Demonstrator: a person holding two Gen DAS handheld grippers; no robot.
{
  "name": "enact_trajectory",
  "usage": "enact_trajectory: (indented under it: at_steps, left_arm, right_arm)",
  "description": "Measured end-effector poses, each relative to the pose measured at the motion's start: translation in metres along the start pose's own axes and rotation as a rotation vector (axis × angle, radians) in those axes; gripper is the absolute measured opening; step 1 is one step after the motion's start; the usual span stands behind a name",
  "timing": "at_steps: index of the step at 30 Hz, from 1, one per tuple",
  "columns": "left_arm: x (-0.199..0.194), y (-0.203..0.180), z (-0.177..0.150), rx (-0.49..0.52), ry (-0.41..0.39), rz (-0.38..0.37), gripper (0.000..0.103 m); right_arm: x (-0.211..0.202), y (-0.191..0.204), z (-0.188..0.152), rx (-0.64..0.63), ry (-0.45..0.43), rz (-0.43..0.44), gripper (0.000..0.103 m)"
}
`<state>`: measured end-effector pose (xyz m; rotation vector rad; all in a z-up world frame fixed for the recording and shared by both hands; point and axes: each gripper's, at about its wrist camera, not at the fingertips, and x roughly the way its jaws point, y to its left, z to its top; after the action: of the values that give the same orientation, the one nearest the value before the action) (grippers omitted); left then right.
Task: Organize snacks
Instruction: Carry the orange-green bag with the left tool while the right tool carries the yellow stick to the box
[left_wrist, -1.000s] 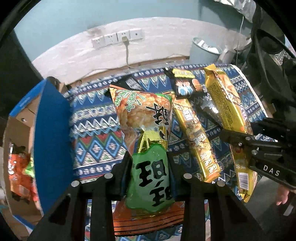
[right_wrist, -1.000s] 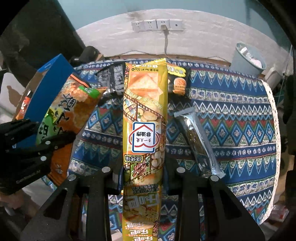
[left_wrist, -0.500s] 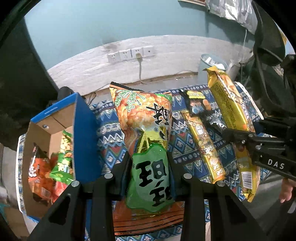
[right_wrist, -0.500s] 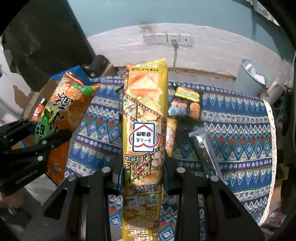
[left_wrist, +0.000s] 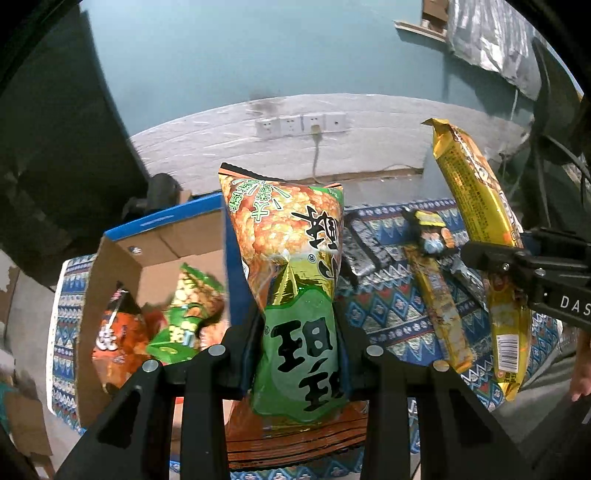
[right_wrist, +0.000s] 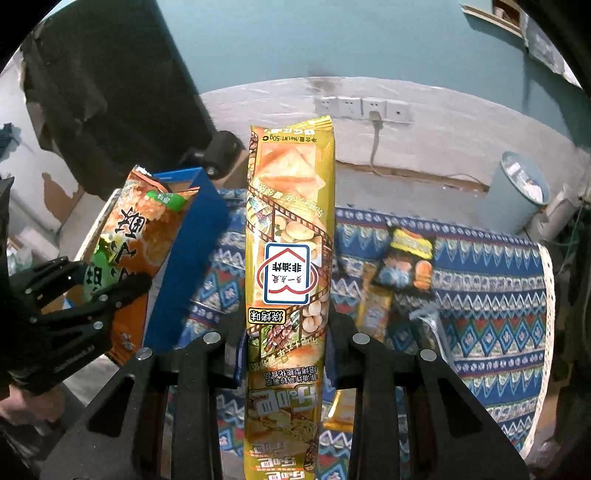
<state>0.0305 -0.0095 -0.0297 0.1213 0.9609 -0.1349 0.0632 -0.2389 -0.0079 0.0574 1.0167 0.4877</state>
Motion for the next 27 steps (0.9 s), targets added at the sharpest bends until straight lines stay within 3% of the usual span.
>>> enact_trajectory:
  at_steps: [27]
  left_arm:
    - [-0.006, 0.130, -0.027, -0.177, -0.010, 0.090, 0.035]
  right_arm:
    - [0.057, 0.138, 0.060, -0.156, 0.032, 0.151, 0.030]
